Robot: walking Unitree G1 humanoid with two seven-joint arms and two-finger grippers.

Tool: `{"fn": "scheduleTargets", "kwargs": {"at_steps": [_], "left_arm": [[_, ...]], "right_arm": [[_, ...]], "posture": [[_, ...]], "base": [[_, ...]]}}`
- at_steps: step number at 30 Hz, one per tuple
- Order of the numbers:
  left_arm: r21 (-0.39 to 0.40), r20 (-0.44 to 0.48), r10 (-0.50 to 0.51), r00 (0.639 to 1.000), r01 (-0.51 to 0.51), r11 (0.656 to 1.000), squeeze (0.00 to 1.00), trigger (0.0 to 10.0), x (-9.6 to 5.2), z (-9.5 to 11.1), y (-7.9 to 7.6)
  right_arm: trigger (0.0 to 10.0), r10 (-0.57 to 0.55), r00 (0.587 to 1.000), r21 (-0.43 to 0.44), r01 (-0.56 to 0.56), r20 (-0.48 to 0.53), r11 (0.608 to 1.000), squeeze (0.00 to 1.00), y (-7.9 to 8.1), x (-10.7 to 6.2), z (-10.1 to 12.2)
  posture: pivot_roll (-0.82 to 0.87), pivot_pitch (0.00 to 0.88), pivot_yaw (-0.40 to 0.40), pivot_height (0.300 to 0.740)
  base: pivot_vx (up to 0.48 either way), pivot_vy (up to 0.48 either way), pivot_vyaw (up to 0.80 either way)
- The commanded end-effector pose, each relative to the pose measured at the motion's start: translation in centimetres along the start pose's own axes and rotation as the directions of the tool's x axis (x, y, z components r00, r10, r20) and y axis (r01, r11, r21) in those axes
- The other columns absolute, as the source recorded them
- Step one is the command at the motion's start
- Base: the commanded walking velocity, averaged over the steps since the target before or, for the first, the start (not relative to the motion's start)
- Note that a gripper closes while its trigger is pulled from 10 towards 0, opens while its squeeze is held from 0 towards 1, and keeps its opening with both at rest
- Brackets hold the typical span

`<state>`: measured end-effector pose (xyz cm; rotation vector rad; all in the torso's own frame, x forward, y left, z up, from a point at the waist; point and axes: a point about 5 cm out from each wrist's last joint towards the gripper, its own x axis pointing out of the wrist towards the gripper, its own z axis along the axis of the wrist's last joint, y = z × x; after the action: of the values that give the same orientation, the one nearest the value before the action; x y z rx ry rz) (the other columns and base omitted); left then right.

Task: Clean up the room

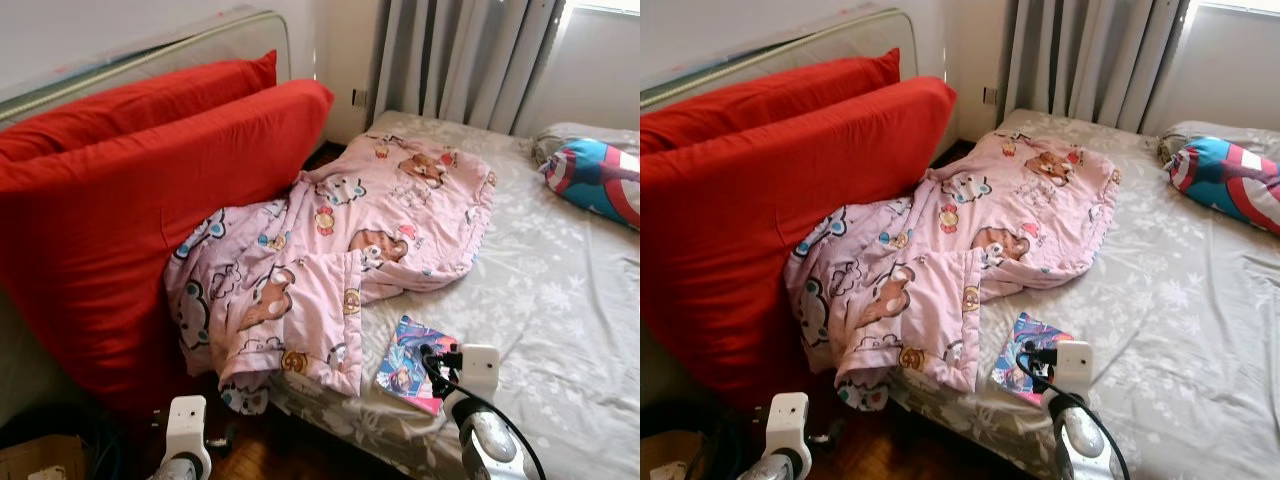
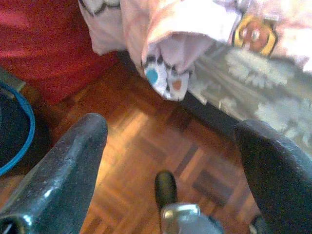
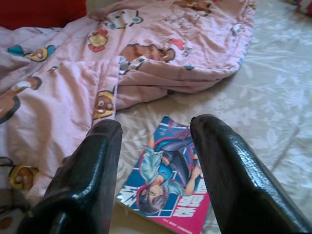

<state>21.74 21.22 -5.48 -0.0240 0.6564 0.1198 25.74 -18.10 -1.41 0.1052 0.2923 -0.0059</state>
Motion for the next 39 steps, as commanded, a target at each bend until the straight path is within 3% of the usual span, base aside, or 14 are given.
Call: {"fn": "scheduleTargets", "kwargs": {"at_steps": [1,2,3,4,6,7,8,13,18,23,24,30,39], "left_arm": [[-0.005,0.034,0.022,0.999,-0.022,1.000,0.00,10.0,-0.2,-0.1,0.2],[-0.005,0.034,0.022,0.999,-0.022,1.000,0.00,10.0,-0.2,-0.1,0.2],[0.013,0.127,0.012,0.992,-0.013,1.000,0.00,10.0,0.3,2.0,0.0],[0.013,0.127,0.012,0.992,-0.013,1.000,0.00,10.0,0.3,2.0,0.0],[0.058,0.318,-0.016,0.948,-0.002,0.998,0.00,10.0,0.7,6.4,-0.1],[0.087,0.420,-0.046,0.907,0.010,0.996,0.00,10.0,0.5,8.3,-0.3],[0.084,0.456,-0.056,0.888,0.020,0.996,0.00,10.0,0.3,8.7,-0.2],[0.091,0.507,-0.079,0.858,0.038,0.995,0.00,10.0,-0.4,8.8,0.3],[0.112,0.520,-0.075,0.851,0.020,0.994,0.00,10.0,-0.7,8.8,0.6],[0.068,0.533,0.015,0.846,-0.061,0.996,0.00,10.0,-1.9,8.0,2.8],[0.062,0.524,0.023,0.852,-0.066,0.996,0.00,10.0,-2.0,7.8,3.2],[-0.008,0.514,0.014,0.858,-0.011,1.000,0.00,10.0,-2.0,7.8,2.4],[-0.021,0.521,0.027,0.853,-0.018,1.000,0.00,10.0,-1.8,8.3,1.9]], "right_arm": [[10.0,-0.024,0.999,0.009,0.023,0.037,1.000,0.00,-0.6,-0.1,0.5],[10.0,-0.024,0.999,0.009,0.023,0.037,1.000,0.00,-0.6,-0.1,0.5],[10.0,-0.013,0.999,0.006,0.013,0.051,1.000,0.00,-0.5,0.0,0.8],[10.0,-0.013,0.999,0.006,0.013,0.051,1.000,0.00,-0.5,0.0,0.8],[10.0,0.005,0.998,-0.005,-0.005,0.066,1.000,0.00,-0.2,0.1,1.0],[10.0,0.005,0.997,-0.004,-0.005,0.078,1.000,0.00,0.0,0.0,1.1],[10.0,-0.010,0.996,0.002,0.010,0.086,1.000,0.00,-0.1,-0.1,1.1],[10.0,-0.006,0.995,-0.012,0.007,0.102,1.000,0.00,-0.1,-0.6,0.8],[10.0,0.021,0.994,-0.038,-0.017,0.104,0.999,0.00,0.3,-0.8,0.7],[10.0,-0.007,0.990,-0.027,0.011,0.138,1.000,0.00,-0.3,-1.4,0.9],[10.0,-0.012,0.989,-0.058,0.021,0.150,0.998,0.00,-0.6,-1.3,1.2],[10.0,-0.008,0.991,-0.080,0.019,0.133,0.997,0.00,-1.2,-1.3,1.4],[10.0,0.022,0.992,-0.120,-0.007,0.125,0.993,0.00,-1.3,-1.3,1.5]], "posture": [[-0.12,0.000,-0.029,0.740],[-0.12,0.000,-0.029,0.740],[-0.12,0.000,-0.027,0.740],[-0.12,0.000,-0.027,0.740],[-0.11,0.000,-0.023,0.740],[-0.09,0.000,-0.025,0.740],[-0.09,0.000,-0.025,0.740],[-0.10,0.000,-0.004,0.740],[-0.11,0.000,0.006,0.740],[-0.10,0.000,-0.009,0.740],[-0.09,0.000,-0.013,0.740],[-0.09,0.000,-0.037,0.740],[-0.10,0.000,-0.053,0.740]], "base": [[0.000,0.000,0.00],[0.000,0.000,0.00],[0.000,0.000,0.00],[0.000,0.000,0.00],[0.000,0.000,0.00],[0.000,0.000,0.00],[0.000,0.000,0.00],[0.000,0.000,0.00],[0.000,0.000,0.00],[0.000,0.000,0.00],[0.000,0.000,0.00],[0.000,0.000,0.00],[0.000,0.000,0.00]]}}
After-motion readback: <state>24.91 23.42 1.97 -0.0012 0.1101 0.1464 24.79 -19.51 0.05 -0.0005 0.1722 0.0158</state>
